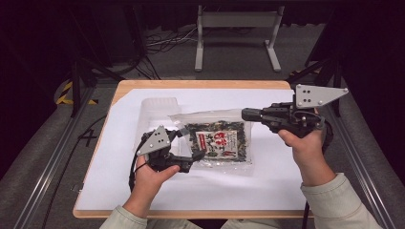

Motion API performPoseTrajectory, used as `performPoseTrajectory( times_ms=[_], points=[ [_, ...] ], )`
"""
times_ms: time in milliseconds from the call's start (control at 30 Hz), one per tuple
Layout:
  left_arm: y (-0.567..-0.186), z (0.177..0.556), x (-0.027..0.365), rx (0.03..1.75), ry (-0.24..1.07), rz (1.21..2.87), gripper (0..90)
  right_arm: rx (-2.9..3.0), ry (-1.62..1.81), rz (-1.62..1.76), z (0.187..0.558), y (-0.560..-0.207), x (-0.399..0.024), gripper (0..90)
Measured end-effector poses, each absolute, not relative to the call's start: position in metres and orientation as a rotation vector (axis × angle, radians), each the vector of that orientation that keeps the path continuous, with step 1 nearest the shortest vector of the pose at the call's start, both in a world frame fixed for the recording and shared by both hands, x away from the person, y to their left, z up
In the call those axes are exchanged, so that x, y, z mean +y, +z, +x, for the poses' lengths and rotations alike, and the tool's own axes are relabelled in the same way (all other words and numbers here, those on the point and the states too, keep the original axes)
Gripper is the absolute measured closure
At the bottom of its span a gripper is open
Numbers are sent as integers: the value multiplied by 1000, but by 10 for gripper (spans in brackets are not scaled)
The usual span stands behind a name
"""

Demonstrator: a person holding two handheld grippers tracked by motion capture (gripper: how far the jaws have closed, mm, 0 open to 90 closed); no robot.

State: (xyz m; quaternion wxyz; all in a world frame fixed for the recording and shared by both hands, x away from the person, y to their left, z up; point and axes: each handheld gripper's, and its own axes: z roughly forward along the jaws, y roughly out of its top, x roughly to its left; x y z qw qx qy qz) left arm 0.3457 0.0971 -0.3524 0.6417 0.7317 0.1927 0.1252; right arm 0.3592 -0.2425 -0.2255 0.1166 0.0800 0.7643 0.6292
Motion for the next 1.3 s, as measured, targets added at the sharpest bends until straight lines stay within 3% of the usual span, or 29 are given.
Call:
performPoseTrajectory(
  times_ms=[333, 567, 867, 1300],
  points=[
    [-352, 343, 93, 371, 308, 1628, 241, 2239, 1879, 230, 360, -233, -240, 900],
    [-348, 338, 95, 301, 297, 1583, 492, 2245, 1893, 220, 361, -235, -239, 900],
    [-347, 335, 95, 251, 228, 1591, 702, 2238, 1905, 210, 362, -236, -240, 900],
    [-345, 332, 95, 245, 212, 1612, 723, 2223, 1903, 209, 363, -237, -242, 866]
  ],
)
